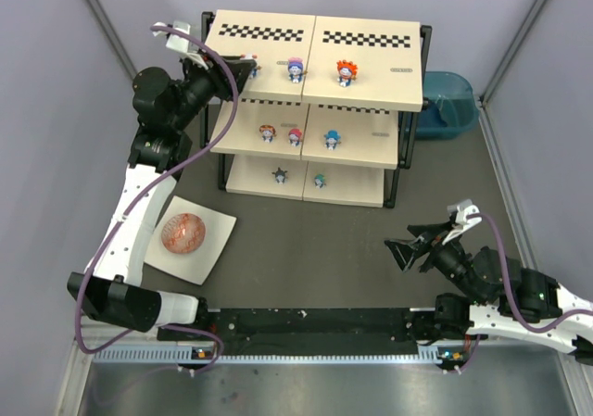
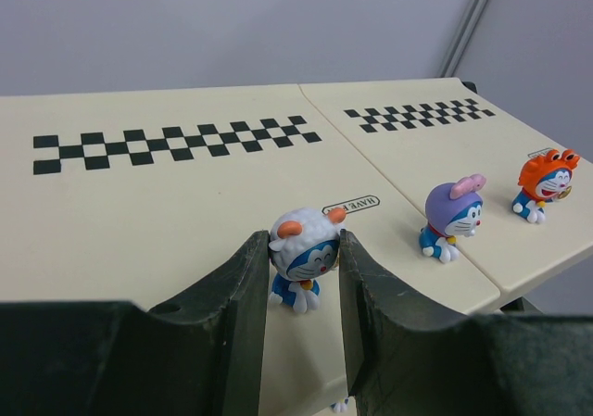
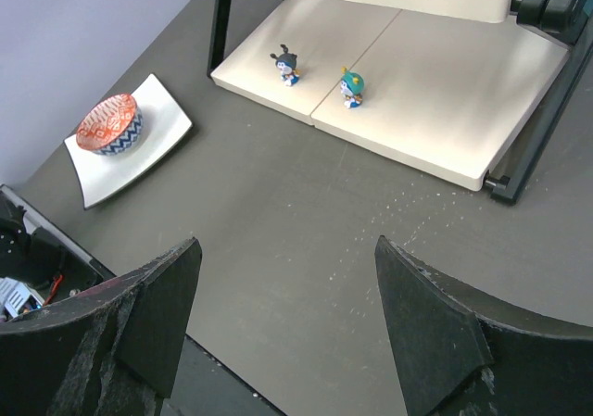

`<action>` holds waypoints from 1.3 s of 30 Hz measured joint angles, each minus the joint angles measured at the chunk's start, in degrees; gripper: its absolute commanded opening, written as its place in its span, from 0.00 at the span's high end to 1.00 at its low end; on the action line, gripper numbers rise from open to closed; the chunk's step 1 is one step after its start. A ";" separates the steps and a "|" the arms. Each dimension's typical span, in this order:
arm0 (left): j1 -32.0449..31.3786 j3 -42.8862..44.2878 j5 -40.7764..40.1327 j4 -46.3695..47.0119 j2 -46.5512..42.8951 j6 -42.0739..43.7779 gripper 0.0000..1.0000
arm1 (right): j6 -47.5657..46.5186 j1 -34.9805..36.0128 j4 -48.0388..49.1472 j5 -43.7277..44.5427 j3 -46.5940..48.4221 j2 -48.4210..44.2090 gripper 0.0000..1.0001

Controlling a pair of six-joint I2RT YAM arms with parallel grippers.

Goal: Place and organize the plastic toys onto the shelf

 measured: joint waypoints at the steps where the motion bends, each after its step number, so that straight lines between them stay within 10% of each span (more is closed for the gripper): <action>1: 0.00 -0.02 -0.02 0.00 0.00 0.11 0.80 | 0.00 0.00 0.00 0.00 0.00 0.00 0.23; 39: 0.00 -0.28 -1.49 0.09 0.00 0.31 0.47 | 0.04 0.00 -0.02 0.00 0.00 0.00 0.23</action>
